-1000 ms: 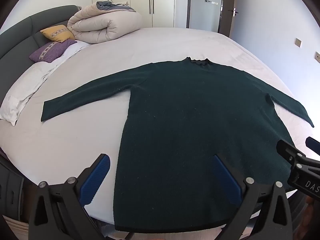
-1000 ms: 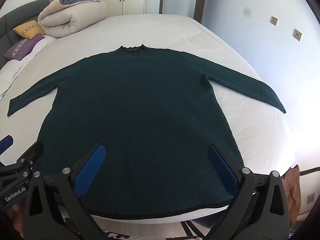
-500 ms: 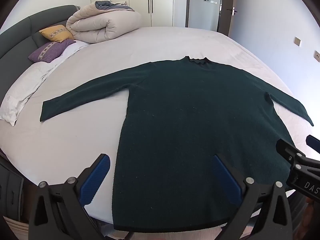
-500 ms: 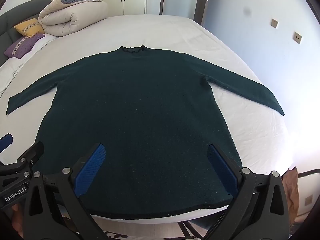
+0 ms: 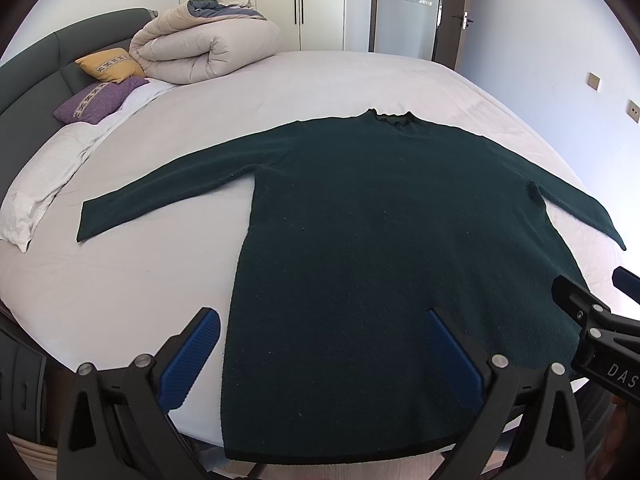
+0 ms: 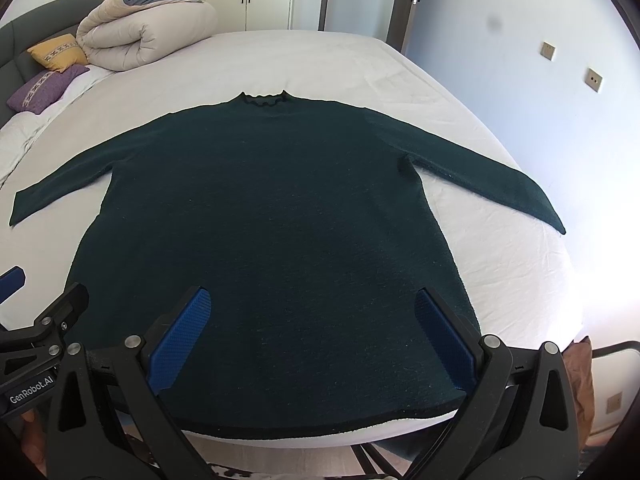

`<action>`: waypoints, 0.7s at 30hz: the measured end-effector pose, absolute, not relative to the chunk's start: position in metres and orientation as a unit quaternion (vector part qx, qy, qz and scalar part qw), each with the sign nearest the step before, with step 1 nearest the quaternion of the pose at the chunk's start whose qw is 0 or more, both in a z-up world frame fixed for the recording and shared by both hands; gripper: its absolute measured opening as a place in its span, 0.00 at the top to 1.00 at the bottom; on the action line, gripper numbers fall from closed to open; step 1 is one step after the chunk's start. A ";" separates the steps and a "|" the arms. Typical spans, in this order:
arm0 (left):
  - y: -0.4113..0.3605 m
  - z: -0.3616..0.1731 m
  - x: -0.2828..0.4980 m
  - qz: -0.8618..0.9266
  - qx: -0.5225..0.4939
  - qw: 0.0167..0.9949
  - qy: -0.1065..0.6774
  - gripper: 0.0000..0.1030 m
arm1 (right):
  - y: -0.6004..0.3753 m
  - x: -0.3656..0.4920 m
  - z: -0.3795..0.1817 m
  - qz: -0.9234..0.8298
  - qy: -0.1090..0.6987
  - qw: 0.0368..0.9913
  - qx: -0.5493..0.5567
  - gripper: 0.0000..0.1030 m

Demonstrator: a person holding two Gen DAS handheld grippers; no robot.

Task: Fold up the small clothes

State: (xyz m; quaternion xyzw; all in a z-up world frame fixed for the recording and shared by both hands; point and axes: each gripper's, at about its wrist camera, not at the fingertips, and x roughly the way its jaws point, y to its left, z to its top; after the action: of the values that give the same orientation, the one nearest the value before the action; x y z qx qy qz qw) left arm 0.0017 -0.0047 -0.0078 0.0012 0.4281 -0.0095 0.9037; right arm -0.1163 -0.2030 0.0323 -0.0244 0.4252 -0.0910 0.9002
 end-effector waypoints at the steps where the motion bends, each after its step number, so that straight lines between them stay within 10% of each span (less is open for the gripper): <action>1: -0.005 -0.008 0.002 -0.010 0.001 0.904 0.428 0.00 | -0.204 -0.115 0.032 -0.091 0.425 0.900 -0.025 0.00; 21: -0.004 -0.008 0.001 -0.011 0.000 0.903 0.430 0.00 | -0.205 -0.117 0.033 -0.088 0.428 0.899 -0.020 0.00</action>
State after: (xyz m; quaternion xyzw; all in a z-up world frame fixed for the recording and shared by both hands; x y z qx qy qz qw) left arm 0.0006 -0.0042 -0.0083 -0.0002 0.4297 -0.0108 0.9029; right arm -0.1174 -0.2045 0.0327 -0.0202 0.4281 -0.0882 0.8992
